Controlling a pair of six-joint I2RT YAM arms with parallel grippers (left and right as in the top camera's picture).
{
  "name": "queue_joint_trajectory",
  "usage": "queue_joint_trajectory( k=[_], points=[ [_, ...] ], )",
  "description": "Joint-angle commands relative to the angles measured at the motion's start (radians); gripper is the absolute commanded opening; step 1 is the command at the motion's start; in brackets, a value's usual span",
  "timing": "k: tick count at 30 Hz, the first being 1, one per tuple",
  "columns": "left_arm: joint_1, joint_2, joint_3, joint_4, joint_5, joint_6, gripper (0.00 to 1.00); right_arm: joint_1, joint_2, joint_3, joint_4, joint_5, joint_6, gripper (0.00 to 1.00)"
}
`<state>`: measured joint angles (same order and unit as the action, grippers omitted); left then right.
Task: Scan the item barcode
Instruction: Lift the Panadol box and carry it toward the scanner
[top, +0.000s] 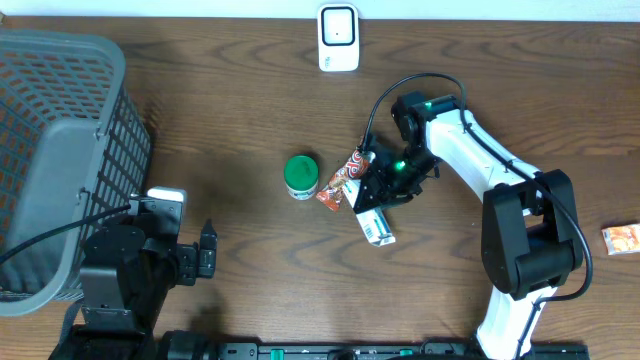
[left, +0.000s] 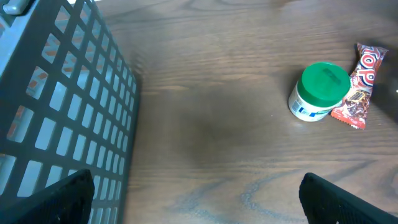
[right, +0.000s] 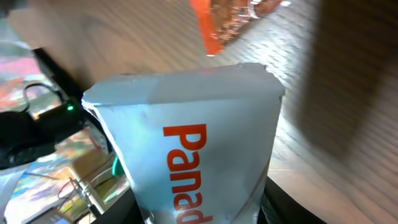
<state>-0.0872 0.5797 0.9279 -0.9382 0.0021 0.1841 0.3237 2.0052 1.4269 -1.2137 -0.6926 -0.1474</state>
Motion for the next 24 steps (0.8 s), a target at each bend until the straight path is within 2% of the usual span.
queue_joint_trajectory(
  k=[1,13,18,24],
  points=[
    [-0.003,-0.006,0.01,0.0,0.006,0.01,0.99,-0.004,0.008,0.019,-0.006,-0.072,-0.053,0.41],
    [-0.003,-0.006,0.01,0.0,0.006,0.01,0.99,-0.004,0.008,0.019,-0.006,-0.072,-0.071,0.4],
    [-0.003,-0.006,0.01,0.0,0.006,0.01,0.99,-0.004,0.008,0.026,0.062,-0.037,-0.032,0.39],
    [-0.003,-0.006,0.01,0.0,0.006,0.01,0.99,-0.004,0.008,0.203,0.065,0.113,0.074,0.39]
  ],
)
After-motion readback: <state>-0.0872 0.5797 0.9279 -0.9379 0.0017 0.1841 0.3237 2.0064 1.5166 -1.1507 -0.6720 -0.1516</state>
